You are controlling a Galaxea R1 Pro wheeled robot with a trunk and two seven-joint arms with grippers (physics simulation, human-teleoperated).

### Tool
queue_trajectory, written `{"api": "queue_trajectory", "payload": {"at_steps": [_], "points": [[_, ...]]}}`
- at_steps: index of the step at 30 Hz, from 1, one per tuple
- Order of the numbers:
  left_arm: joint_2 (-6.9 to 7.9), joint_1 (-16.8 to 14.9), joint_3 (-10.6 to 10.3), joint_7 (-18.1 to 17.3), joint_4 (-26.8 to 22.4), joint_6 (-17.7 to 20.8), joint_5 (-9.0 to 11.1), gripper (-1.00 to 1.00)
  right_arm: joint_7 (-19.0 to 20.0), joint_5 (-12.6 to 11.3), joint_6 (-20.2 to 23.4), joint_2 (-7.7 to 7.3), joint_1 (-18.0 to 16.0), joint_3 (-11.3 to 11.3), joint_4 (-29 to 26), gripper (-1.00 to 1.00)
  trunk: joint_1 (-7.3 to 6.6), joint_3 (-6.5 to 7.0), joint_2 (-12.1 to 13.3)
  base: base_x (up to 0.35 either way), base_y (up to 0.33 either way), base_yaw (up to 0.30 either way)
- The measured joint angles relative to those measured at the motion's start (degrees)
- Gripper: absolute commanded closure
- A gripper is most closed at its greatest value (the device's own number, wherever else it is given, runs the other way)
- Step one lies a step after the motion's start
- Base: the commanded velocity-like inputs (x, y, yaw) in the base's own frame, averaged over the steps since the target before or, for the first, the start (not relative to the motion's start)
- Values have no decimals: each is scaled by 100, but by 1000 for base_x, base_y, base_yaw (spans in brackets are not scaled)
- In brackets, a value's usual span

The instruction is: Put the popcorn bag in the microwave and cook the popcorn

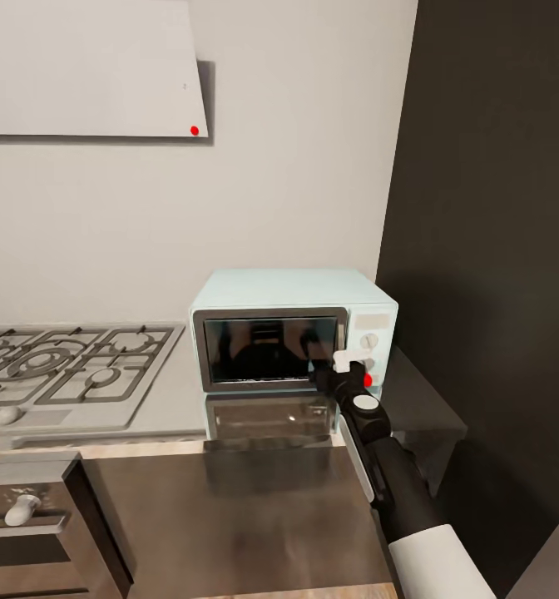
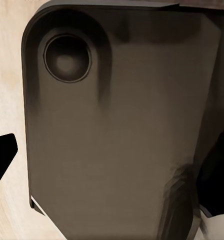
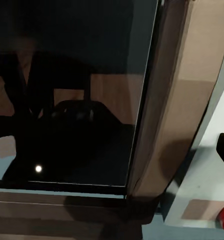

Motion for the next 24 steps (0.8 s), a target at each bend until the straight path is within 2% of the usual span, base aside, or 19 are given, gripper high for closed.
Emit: {"api": "queue_trajectory", "payload": {"at_steps": [7, 17, 24], "points": [[-7, 2, 25, 24, -21, -13, 14, -100, -13, -103, 72, 0, -26, 8, -23, -100, -2, -1, -2, 0, 0, 0], [-7, 2, 24, 16, -21, -13, 17, -100, -8, -183, -59, -2, 3, -20, -69, -100, -1, -2, 1, 0, 0, 0], [-7, 1, 24, 16, -21, -14, 17, -100, 18, -375, -284, -55, 47, -19, -85, -100, -1, -2, 1, 0, 0, 0]]}}
